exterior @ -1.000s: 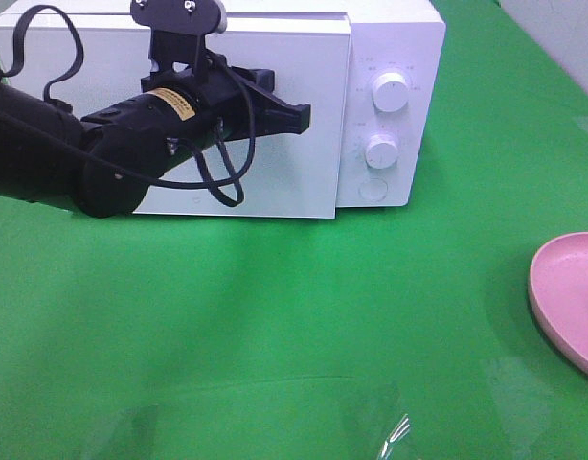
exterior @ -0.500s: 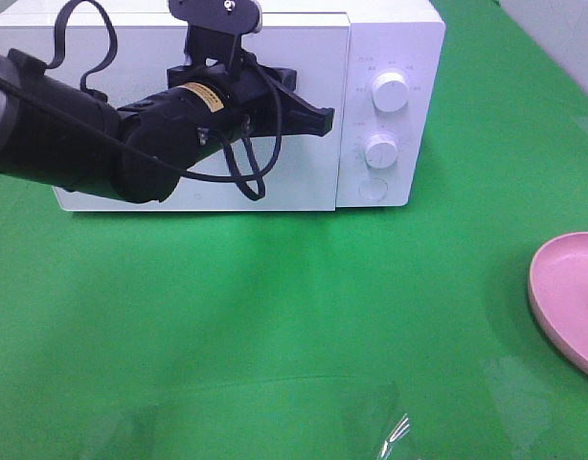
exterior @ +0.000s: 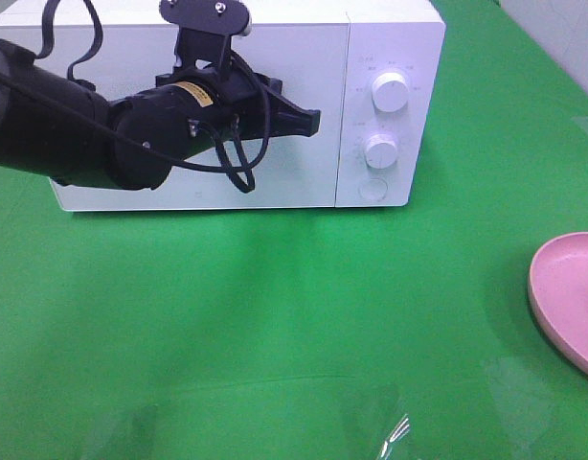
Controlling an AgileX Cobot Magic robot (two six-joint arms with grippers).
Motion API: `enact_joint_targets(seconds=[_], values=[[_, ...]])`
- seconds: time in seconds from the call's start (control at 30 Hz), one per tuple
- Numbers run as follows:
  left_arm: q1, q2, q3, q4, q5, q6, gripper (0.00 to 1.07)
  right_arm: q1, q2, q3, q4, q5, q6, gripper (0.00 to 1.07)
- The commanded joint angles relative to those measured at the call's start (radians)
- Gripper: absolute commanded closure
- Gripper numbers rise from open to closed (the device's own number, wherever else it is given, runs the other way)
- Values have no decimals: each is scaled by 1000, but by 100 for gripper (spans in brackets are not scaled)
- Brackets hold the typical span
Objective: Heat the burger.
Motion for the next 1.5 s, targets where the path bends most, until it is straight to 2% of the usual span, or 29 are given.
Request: enact_joint_targets(seconds=[0.03, 0.13, 0.17, 0.2, 0.23, 0.27, 0.3, 0.33, 0.37, 0.4, 0.43, 0.5, 0.6, 0.63, 0.67, 0.73, 0.83, 0.9, 0.97, 1.0, 1.03, 1.13, 1.17, 1.23, 1.27, 1.3, 1.37, 1.47, 1.5], values=[[-8, -38, -20, -71, 14, 2, 107, -5, -26, 4, 2, -8, -16, 31], [-45, -65, -20, -73, 123, 5, 107, -5, -26, 4, 2, -8, -16, 31], [-66, -82, -20, -74, 209, 5, 96, -5, -26, 4, 2, -8, -16, 31], [-66, -82, -20, -74, 209, 5, 96, -5, -26, 4, 2, -8, -16, 31], [-84, -96, -20, -73, 306, 5, 73, -5, -26, 4, 2, -8, -16, 31], [-94, -104, -20, -73, 360, 5, 57, -5, -26, 4, 2, -8, -16, 31], [-94, -104, -20, -73, 360, 5, 57, -5, -26, 4, 2, -8, -16, 31], [-113, -112, -20, -75, 465, 4, 29, -5, -26, 4, 2, -8, -16, 31], [-113, -112, -20, -75, 465, 4, 29, -5, -26, 4, 2, -8, -16, 31], [-125, -118, -20, -69, 576, 5, 7, -5, -26, 4, 2, -8, -16, 31], [-125, -118, -20, -69, 576, 5, 7, -5, -26, 4, 2, -8, -16, 31], [-133, -129, -20, -67, 748, 4, 8, -5, -26, 4, 2, -8, -16, 31], [-133, -134, -20, -68, 848, 4, 8, -5, -26, 4, 2, -8, -16, 31], [-131, -146, -20, -69, 955, 4, 8, -5, -26, 4, 2, -8, -16, 31], [-131, -146, -20, -69, 955, 4, 8, -5, -26, 4, 2, -8, -16, 31], [-131, -177, -21, -68, 1117, 3, 8, -5, -26, 4, 2, -8, -16, 31], [-131, -205, -21, -67, 1207, 1, 8, -5, -26, 4, 2, -8, -16, 31], [-131, -235, -21, -67, 1277, -20, 8, -5, -26, 4, 2, -8, -16, 31], [-109, -291, -21, -46, 1345, -97, 8, -5, -26, 4, 2, -8, -16, 31], [-109, -291, -21, -46, 1345, -97, 8, -5, -26, 4, 2, -8, -16, 31], [-75, -324, -21, -23, 1385, -150, 8, -5, -26, 4, 2, -8, -16, 31], [-25, -357, -21, 6, 1436, -187, 8, -5, -26, 4, 2, -8, -16, 31], [37, -393, -21, 33, 1496, -216, 8, -5, -26, 4, 2, -8, -16, 31], [65, -411, -21, 43, 1521, -224, 8, -5, -26, 4, 2, -8, -16, 31], [128, -445, -21, 59, 1579, -232, 8, -5, -26, 4, 2, -8, -16, 31], [128, -445, -21, 59, 1579, -232, 8, -5, -26, 4, 2, -8, -16, 31], [274, -524, -21, 91, 1690, -236, 8, -5, -26, 4, 2, -8, -16, 31], [304, -547, -21, 100, 1711, -237, 8, -5, -26, 4, 2, -8, -16, 31], [375, -593, -21, 117, 1742, -241, 8, -5, -26, 4, 2, -8, -16, 31]])
